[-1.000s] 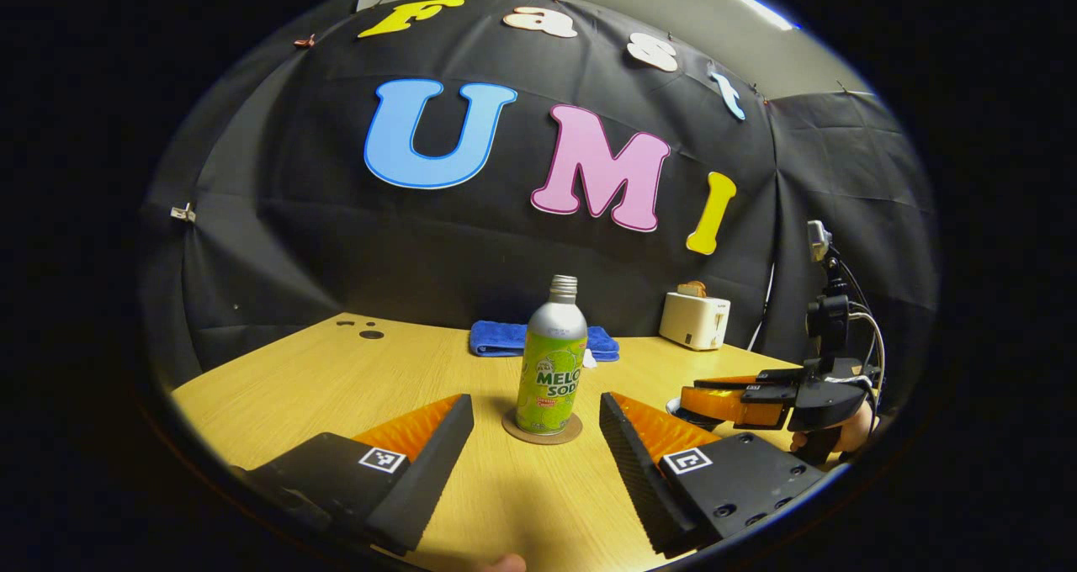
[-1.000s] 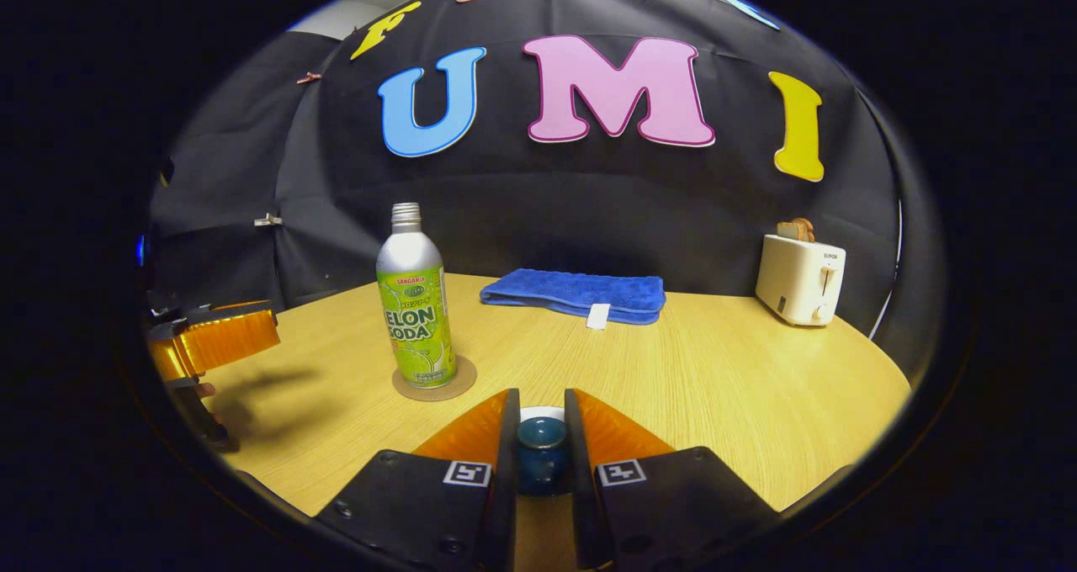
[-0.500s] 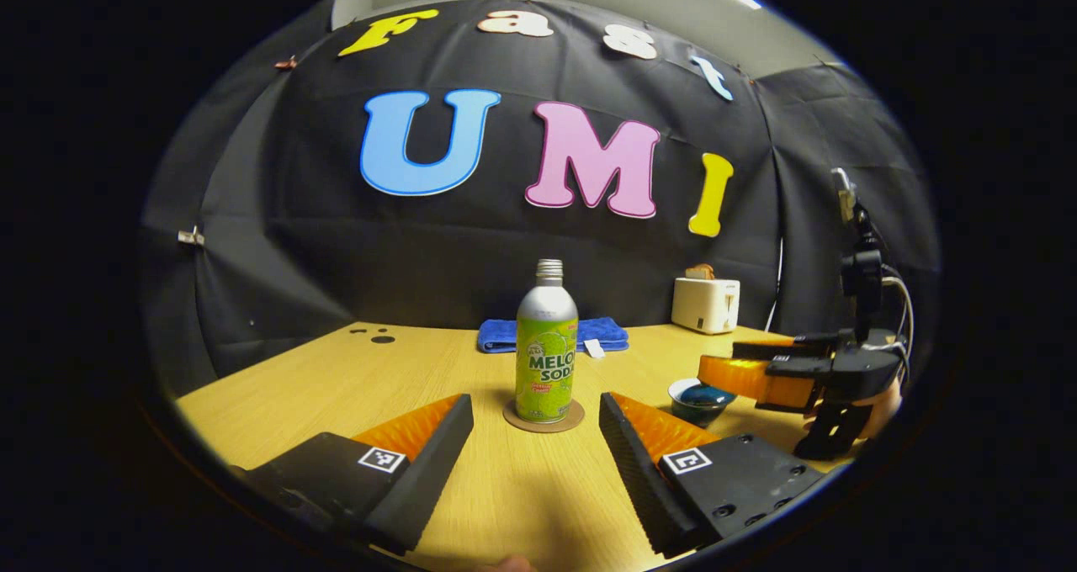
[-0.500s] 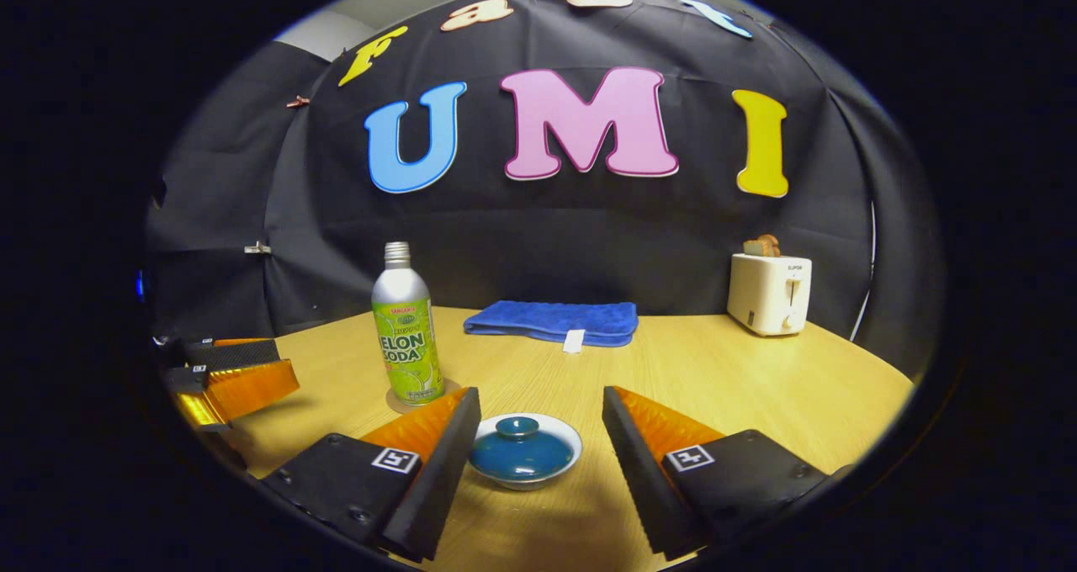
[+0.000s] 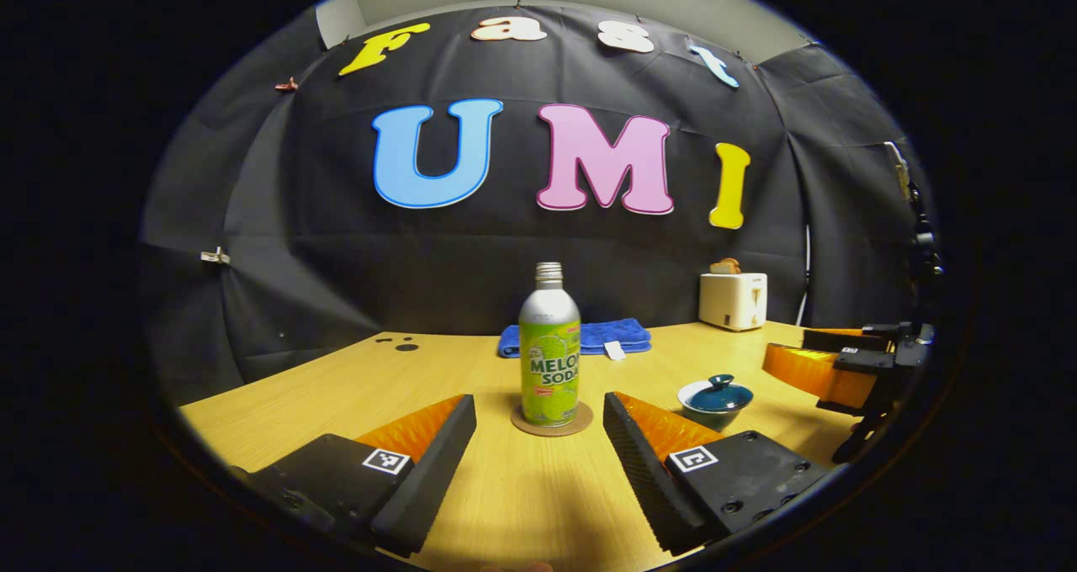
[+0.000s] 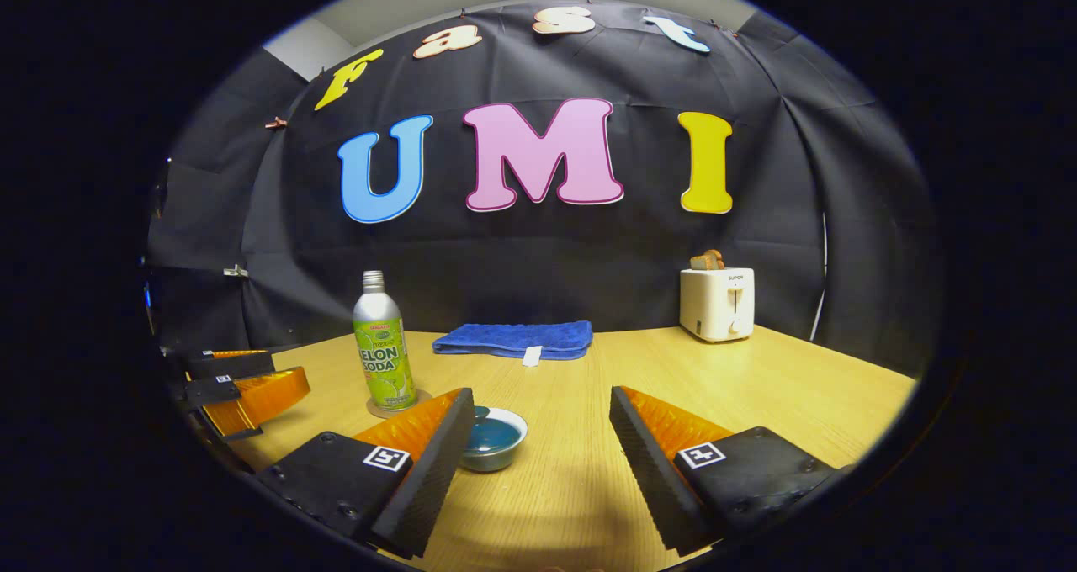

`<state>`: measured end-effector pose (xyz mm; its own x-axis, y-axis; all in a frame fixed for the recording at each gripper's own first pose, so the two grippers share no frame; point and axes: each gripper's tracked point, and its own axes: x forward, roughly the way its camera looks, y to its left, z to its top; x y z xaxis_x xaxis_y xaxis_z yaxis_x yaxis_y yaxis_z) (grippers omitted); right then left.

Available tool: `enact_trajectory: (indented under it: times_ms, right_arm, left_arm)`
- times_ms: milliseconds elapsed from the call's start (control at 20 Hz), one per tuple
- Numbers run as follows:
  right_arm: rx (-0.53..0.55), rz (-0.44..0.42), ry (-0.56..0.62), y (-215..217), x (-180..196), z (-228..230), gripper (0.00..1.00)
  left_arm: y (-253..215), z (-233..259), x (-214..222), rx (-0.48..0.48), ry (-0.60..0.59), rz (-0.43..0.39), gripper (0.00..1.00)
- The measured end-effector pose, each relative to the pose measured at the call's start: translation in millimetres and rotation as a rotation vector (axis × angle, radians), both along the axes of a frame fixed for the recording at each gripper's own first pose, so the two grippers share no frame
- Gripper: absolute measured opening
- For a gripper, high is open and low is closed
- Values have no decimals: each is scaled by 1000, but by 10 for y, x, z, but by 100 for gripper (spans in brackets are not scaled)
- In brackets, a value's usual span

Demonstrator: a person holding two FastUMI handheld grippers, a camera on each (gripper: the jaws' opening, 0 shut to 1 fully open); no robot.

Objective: Open the teacup lid with one hand, grasp the water bottle and pour water into the teacup with the other hand; after pouring, place the water bottle on the coaster and then close the teacup lid.

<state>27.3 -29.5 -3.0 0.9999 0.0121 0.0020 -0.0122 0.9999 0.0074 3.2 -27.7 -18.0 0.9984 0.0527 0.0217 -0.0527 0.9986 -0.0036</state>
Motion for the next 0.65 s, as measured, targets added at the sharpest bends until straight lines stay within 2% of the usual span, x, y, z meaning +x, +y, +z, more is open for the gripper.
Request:
enact_trajectory:
  times_ms: [550, 650]
  right_arm:
    - [-9, 15, -2, 53, -12, -8, 99]
    - [-7, 57, 0, 149, -31, -9, 100]
  left_arm:
    - [-46, 0, -9, 1, -2, -15, 96]
    - [-66, 0, -3, 2, -3, -30, 96]
